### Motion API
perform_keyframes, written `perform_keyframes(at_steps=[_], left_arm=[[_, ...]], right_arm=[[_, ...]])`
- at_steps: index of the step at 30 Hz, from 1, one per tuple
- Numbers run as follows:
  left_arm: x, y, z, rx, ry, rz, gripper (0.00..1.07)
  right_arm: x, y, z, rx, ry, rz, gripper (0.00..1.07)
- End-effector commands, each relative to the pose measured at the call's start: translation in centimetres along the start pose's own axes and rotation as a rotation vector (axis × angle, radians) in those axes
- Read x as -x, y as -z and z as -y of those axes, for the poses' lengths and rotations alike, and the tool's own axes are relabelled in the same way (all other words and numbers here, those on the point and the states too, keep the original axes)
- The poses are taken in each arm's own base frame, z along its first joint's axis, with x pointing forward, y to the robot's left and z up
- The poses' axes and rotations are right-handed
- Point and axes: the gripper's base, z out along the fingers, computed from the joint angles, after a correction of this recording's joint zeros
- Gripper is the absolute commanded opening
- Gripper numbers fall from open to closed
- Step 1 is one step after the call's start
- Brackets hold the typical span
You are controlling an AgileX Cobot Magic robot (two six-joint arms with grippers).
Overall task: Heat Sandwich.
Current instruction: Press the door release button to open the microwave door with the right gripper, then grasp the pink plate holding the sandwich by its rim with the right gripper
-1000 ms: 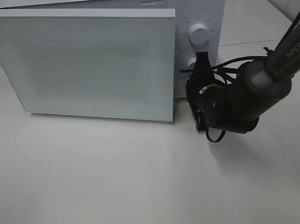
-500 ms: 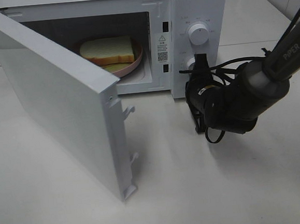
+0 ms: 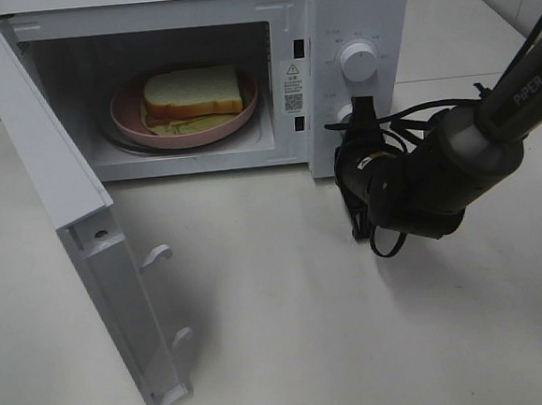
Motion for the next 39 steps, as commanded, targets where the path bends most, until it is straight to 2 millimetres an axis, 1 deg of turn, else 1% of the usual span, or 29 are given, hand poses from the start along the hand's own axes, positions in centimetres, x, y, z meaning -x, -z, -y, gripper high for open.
perform_keyframes(at_steps=[1,3,8,10,12,15,17,19,22,24,27,28,29,32,33,34,36,37,38,39], left_arm=[[-0.2,0.2,0.0,-0.007,-0.002,0.015,0.98],[-0.2,0.2,0.0,-0.007,-0.002,0.015,0.98],[-0.2,0.2,0.0,-0.007,-0.002,0.015,0.98],[-0.2,0.2,0.0,-0.007,-0.002,0.015,0.98],[-0.2,0.2,0.0,-0.007,-0.002,0.015,0.98],[-0.2,0.2,0.0,-0.007,-0.002,0.015,0.98],[-0.2,0.2,0.0,-0.007,-0.002,0.015,0.98],[-0.2,0.2,0.0,-0.007,-0.002,0.015,0.98],[-0.2,0.2,0.0,-0.007,-0.002,0.015,0.98],[-0.2,0.2,0.0,-0.007,-0.002,0.015,0.98],[-0.2,0.2,0.0,-0.007,-0.002,0.015,0.98],[-0.2,0.2,0.0,-0.007,-0.002,0.015,0.98],[-0.2,0.2,0.0,-0.007,-0.002,0.015,0.98],[-0.2,0.2,0.0,-0.007,-0.002,0.015,0.98],[-0.2,0.2,0.0,-0.007,-0.002,0.015,0.98],[-0.2,0.2,0.0,-0.007,-0.002,0.015,0.98],[-0.2,0.2,0.0,-0.007,-0.002,0.015,0.98],[-0.2,0.2,0.0,-0.007,-0.002,0.015,0.98],[-0.2,0.2,0.0,-0.007,-0.002,0.015,0.98],[-0.2,0.2,0.0,-0.007,-0.002,0.015,0.98]], right_arm=[[0.2,-0.7,-3.5,0.221,0.007,-0.007,0.0],[-0.4,-0.3,-2.7,0.202,0.004,-0.025,0.0],[-1.0,0.4,-1.8,0.173,0.017,-0.044,0.0],[-1.0,0.7,-1.8,0.166,0.017,-0.045,0.0],[-0.6,1.6,-1.8,0.159,0.031,-0.038,0.0],[-0.3,2.2,-1.8,0.144,0.047,-0.038,0.0],[0.2,3.2,-1.3,0.101,0.055,-0.043,0.0],[0.3,3.5,-1.2,0.089,0.058,-0.047,0.0],[0.7,4.7,-0.8,0.041,0.083,-0.071,0.0],[0.8,5.0,-0.6,0.022,0.096,-0.083,0.0],[1.0,6.4,-0.2,-0.042,0.135,-0.127,0.0],[1.0,6.4,-0.2,-0.042,0.135,-0.127,0.0],[1.1,7.2,0.0,-0.074,0.159,-0.152,0.0],[1.3,8.4,-0.1,-0.109,0.203,-0.192,0.0],[1.3,8.4,-0.1,-0.109,0.203,-0.192,0.0],[1.4,9.2,-0.2,-0.126,0.241,-0.213,0.0],[1.4,10.0,-0.6,-0.151,0.281,-0.235,0.0],[1.4,10.0,-0.6,-0.151,0.281,-0.235,0.0],[1.3,10.7,-0.9,-0.183,0.368,-0.267,0.0],[1.3,11.0,-1.0,-0.196,0.42,-0.285,0.0]])
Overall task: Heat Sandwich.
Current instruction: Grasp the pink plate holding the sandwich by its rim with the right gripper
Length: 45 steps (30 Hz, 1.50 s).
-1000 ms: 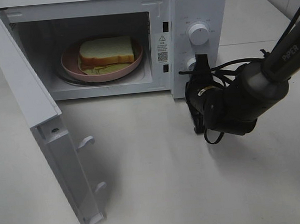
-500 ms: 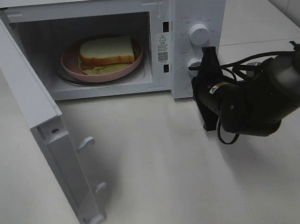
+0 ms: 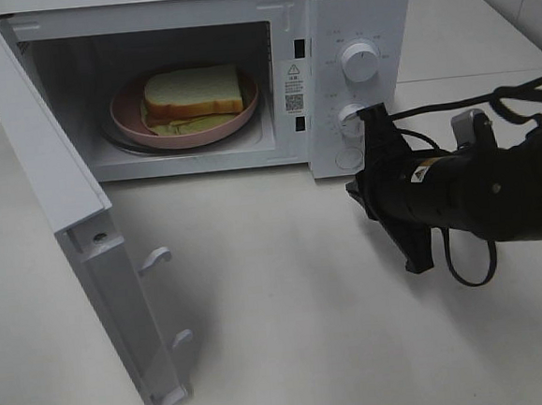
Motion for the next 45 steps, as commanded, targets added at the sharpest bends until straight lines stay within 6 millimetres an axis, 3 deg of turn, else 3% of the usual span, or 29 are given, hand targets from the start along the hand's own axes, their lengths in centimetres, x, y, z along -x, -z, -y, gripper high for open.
perform_keyframes(at_steps=[1,9,16,28,37,45], left_arm=[[-0.2,0.2,0.0,-0.007,-0.002,0.015,0.98],[-0.2,0.2,0.0,-0.007,-0.002,0.015,0.98],[-0.2,0.2,0.0,-0.007,-0.002,0.015,0.98],[-0.2,0.2,0.0,-0.007,-0.002,0.015,0.98],[-0.2,0.2,0.0,-0.007,-0.002,0.015,0.98],[-0.2,0.2,0.0,-0.007,-0.002,0.015,0.98]], right_arm=[[-0.4,1.4,-0.4,-0.058,0.187,-0.066,0.0],[-1.1,3.7,-0.5,-0.181,0.532,-0.23,0.0],[-2.2,4.5,-2.9,-0.232,0.837,-0.415,0.01],[-2.1,5.4,-5.6,-0.305,1.175,-0.516,0.02],[-2.1,6.4,-7.8,-0.261,1.538,-0.642,0.04],[-2.1,7.2,-7.7,-0.131,2.067,-0.875,0.04]])
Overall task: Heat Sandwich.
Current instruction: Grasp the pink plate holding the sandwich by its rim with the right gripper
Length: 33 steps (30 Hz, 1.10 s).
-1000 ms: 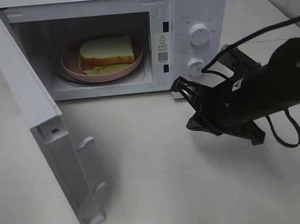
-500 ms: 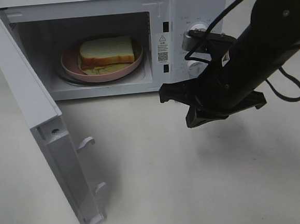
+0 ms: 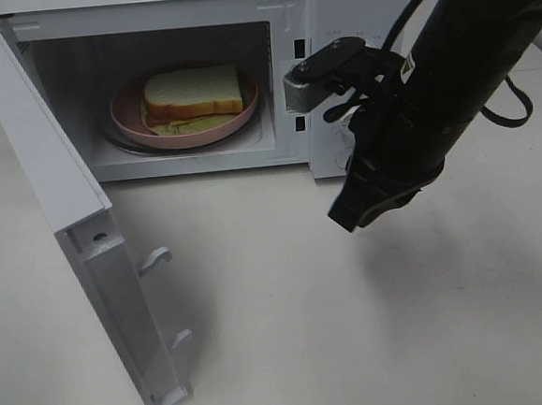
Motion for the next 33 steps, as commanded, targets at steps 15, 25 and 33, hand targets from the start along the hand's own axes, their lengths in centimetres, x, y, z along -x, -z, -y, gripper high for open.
perform_keyframes(at_steps=[15,25,33], left_arm=[[-0.2,0.2,0.0,-0.007,-0.002,0.015,0.98],[-0.2,0.2,0.0,-0.007,-0.002,0.015,0.98],[-0.2,0.2,0.0,-0.007,-0.002,0.015,0.98]], right_arm=[[-0.6,0.5,0.2,-0.001,0.876,-0.083,0.06],[-0.8,0.6,1.3,-0.1,0.992,-0.162,0.32],[0.0,0.6,1.6,-0.173,0.837,-0.081,0.82]])
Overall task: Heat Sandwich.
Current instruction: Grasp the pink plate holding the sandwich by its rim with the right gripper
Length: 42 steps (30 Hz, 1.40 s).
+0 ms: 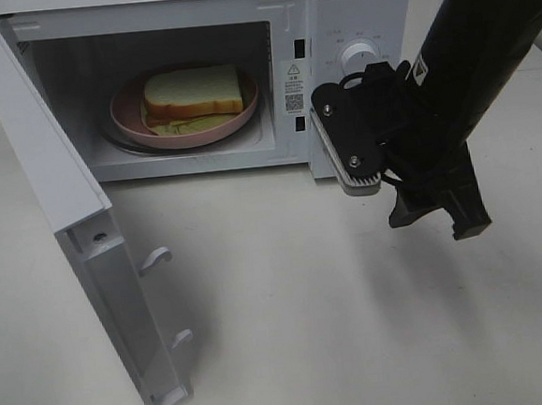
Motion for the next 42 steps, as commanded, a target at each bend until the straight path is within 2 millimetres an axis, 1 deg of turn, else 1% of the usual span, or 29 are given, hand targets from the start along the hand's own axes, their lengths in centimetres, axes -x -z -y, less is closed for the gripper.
perform_keyframes(at_steps=[1,3,4,12,14,15,17,18,23,26,28,30,31,34,35,42], left_arm=[[-0.2,0.2,0.0,-0.007,-0.002,0.015,0.98],[-0.2,0.2,0.0,-0.007,-0.002,0.015,0.98],[-0.2,0.2,0.0,-0.007,-0.002,0.015,0.98],[-0.2,0.2,0.0,-0.007,-0.002,0.015,0.98],[-0.2,0.2,0.0,-0.007,-0.002,0.015,0.98],[-0.2,0.2,0.0,-0.007,-0.002,0.015,0.98],[-0.2,0.2,0.0,-0.007,-0.002,0.015,0.98],[-0.2,0.2,0.0,-0.007,-0.002,0.015,0.98],[-0.2,0.2,0.0,-0.007,-0.002,0.015,0.98],[-0.2,0.2,0.0,-0.007,-0.002,0.015,0.98],[-0.2,0.2,0.0,-0.007,-0.002,0.015,0.98],[-0.2,0.2,0.0,-0.007,-0.002,0.015,0.98],[-0.2,0.2,0.0,-0.007,-0.002,0.015,0.98],[-0.2,0.2,0.0,-0.007,-0.002,0.015,0.98],[-0.2,0.2,0.0,-0.007,-0.002,0.015,0.98],[-0.2,0.2,0.0,-0.007,-0.002,0.015,0.98]], right_arm=[[0.1,0.4,0.3,-0.037,-0.12,0.015,0.94],[0.2,0.4,0.3,-0.043,-0.123,0.017,1.01],[0.1,0.4,0.4,-0.044,-0.119,0.014,1.02],[0.2,0.3,0.7,-0.059,-0.071,0.0,1.0],[1.1,0.6,1.2,-0.085,-0.026,-0.002,0.99],[1.1,0.6,1.2,-0.085,-0.026,-0.002,0.99],[1.8,0.9,1.7,-0.108,0.002,-0.002,0.99],[2.5,1.0,2.2,-0.12,0.02,0.003,0.99],[3.3,0.8,3.0,-0.13,0.024,0.014,0.98],[4.9,0.3,4.2,-0.143,0.049,0.028,0.97],[5.2,0.2,4.4,-0.148,0.053,0.031,0.96],[5.9,0.0,4.9,-0.159,0.063,0.041,0.96],[6.5,-0.1,5.5,-0.176,0.068,0.053,0.95],[7.1,-0.4,6.0,-0.187,0.074,0.061,0.95],[7.8,-0.7,6.5,-0.201,0.082,0.074,0.95],[9.1,-1.6,7.8,-0.237,0.091,0.099,0.94]])
